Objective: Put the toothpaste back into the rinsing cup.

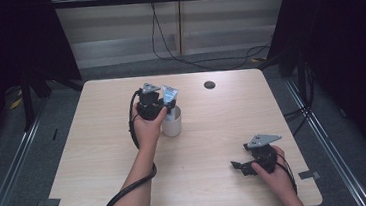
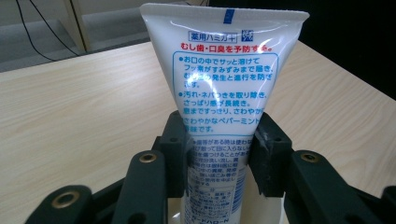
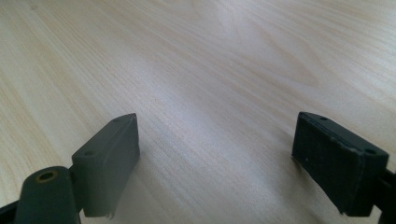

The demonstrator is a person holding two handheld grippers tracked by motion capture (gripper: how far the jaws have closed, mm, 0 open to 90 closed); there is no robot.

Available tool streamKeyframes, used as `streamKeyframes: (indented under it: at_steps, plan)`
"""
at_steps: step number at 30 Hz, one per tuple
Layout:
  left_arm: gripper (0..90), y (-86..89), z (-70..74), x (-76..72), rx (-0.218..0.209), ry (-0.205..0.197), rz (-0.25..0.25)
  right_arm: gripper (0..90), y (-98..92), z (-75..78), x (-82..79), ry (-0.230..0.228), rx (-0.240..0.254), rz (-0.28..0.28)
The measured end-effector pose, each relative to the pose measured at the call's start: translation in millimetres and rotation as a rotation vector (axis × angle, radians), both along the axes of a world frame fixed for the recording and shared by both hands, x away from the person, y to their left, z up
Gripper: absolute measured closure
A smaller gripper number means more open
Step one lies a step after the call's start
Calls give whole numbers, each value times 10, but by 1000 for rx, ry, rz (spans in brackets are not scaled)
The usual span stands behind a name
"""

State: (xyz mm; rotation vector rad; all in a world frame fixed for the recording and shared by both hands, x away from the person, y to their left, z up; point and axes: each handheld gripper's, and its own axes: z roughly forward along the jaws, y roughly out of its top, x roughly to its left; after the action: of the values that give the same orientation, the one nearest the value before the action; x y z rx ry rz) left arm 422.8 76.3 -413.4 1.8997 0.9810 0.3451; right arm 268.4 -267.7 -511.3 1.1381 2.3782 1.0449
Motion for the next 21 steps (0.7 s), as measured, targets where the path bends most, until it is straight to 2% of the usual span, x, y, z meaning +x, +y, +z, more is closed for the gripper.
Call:
streamKeyframes:
  at_steps: [3,19,21]
  plan:
    - [624,-10,-16,-21,18,-1,-6,145,0,-2,1,-2,1,3]
    - [614,-29,-123,-76,49,21,-13,145,-2,0,1,0,1,1]
    - [612,-25,-138,-83,43,24,-7,145,-3,-1,2,-1,1,2]
